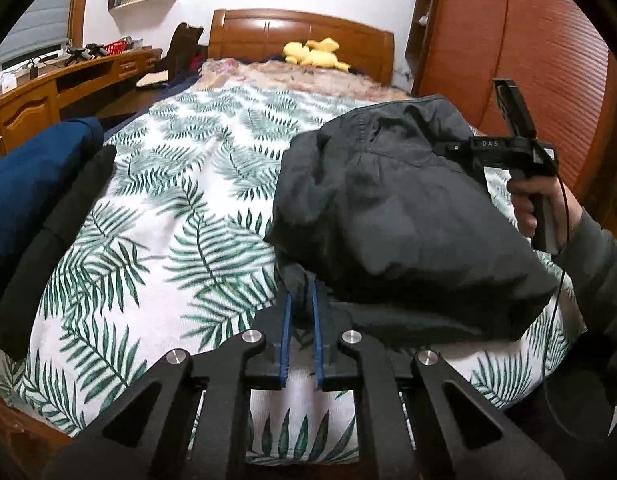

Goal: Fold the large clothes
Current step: 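Lift the folded jacket with both tools and carry it to the wooden cabinet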

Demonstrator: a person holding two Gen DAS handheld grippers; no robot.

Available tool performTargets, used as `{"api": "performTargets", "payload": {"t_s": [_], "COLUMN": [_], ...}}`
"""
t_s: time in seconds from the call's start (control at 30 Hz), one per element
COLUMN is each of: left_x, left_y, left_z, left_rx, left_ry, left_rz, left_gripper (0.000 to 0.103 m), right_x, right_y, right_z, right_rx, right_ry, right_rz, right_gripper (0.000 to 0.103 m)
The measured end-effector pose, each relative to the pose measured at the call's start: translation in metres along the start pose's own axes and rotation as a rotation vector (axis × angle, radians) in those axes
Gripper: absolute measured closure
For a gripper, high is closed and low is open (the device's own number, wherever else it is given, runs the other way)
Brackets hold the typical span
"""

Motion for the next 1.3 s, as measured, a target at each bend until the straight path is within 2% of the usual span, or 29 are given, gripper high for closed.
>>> {"api": "performTargets", "payload": {"t_s": [0.13, 0.23, 0.37, 0.47, 0.67, 0.83, 0.93, 1.03, 1.1, 1.17, 1.23, 1.3], "left_x": [-0.014, -0.035, -0.069, -0.106, -0.204, -0.281, -0.324, -0.356, -0.369, -0.379, -0.385, -0.389], "left_y": [-0.011, -0.022, -0.040, -0.063, -0.116, -0.136, -0.132, -0.117, -0.106, -0.091, -0.082, -0.077], "left_z": [-0.008, -0.018, -0.039, -0.063, -0.128, -0.175, -0.192, -0.193, -0.186, -0.176, -0.176, -0.180], "left_rx": [0.051, 0.086, 0.127, 0.177, 0.280, 0.308, 0.292, 0.248, 0.215, 0.169, 0.150, 0.148], "left_ry": [-0.006, -0.012, -0.040, -0.090, -0.268, -0.437, -0.529, -0.584, -0.603, -0.622, -0.644, -0.653], "left_rz": [-0.015, -0.031, -0.026, -0.016, -0.009, -0.014, -0.041, -0.066, -0.081, -0.097, -0.111, -0.123], "left_gripper": [0.095, 0.095, 0.095, 0.095, 0.095, 0.095, 0.095, 0.095, 0.095, 0.094, 0.094, 0.093], "right_x": [-0.019, -0.046, -0.096, -0.146, -0.270, -0.367, -0.412, -0.435, -0.439, -0.437, -0.430, -0.422], "right_y": [-0.006, -0.014, -0.042, -0.069, -0.124, -0.145, -0.140, -0.125, -0.109, -0.089, -0.071, -0.061], "right_z": [-0.009, -0.002, 0.015, 0.030, 0.070, 0.119, 0.152, 0.186, 0.215, 0.243, 0.260, 0.268], "right_rx": [0.039, 0.021, 0.021, 0.034, 0.072, 0.078, 0.062, 0.031, -0.016, -0.106, -0.178, -0.207], "right_ry": [0.009, 0.018, 0.015, -0.004, -0.098, -0.196, -0.252, -0.269, -0.246, -0.212, -0.176, -0.154], "right_rz": [-0.031, -0.090, -0.169, -0.222, -0.320, -0.347, -0.350, -0.355, -0.369, -0.364, -0.355, -0.367], "right_gripper": [0.079, 0.080, 0.080, 0.080, 0.080, 0.080, 0.080, 0.079, 0.077, 0.075, 0.069, 0.059]}}
Point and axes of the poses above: each gripper's, at about its wrist camera, not at the fingertips, and z roughly the way its jaws point, x to its right, y to its underside, the point moved 5 cm from there along z, roughly the way its jaws point, and after that the axes turned 10 degrees about x, right-handed, at the moved point
